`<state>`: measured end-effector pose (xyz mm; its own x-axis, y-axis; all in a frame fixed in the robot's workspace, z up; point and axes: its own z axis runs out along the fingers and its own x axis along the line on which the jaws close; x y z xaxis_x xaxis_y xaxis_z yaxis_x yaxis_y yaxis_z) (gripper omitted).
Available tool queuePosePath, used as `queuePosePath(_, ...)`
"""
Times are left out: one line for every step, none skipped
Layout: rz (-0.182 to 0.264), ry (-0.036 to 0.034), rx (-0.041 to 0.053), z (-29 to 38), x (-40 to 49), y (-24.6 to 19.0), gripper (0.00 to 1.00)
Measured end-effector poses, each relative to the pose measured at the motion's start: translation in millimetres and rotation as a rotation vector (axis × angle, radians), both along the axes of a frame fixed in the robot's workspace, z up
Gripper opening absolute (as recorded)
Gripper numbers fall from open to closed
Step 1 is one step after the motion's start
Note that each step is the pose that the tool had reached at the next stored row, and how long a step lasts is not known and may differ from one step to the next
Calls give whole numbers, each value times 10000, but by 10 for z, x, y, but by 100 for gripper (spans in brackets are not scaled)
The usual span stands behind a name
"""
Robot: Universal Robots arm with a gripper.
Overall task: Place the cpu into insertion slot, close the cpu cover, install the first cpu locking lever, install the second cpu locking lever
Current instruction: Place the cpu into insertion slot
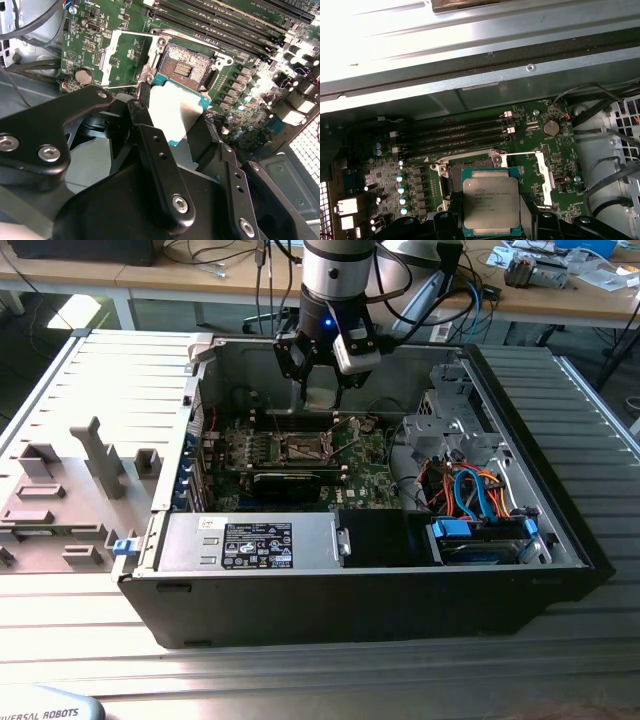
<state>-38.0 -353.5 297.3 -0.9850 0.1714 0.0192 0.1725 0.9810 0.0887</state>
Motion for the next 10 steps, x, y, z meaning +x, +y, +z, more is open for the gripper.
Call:
queuePosePath(-7,0,-1,0,0,0,54)
queuePosePath(-13,0,0,0,0,0,54)
queuePosePath(-20,0,0,0,0,0,54)
queuePosePath(-27,0,0,0,0,0,54)
queuePosePath(-34,0,0,0,0,0,54)
queuePosePath(-49,0,0,0,0,0,54)
queuePosePath(-60,0,0,0,0,0,54)
queuePosePath(-68,1,-1,0,0,0,54)
queuePosePath(-77,0,0,0,0,0,54)
queuePosePath(-85,1,-1,0,0,0,54)
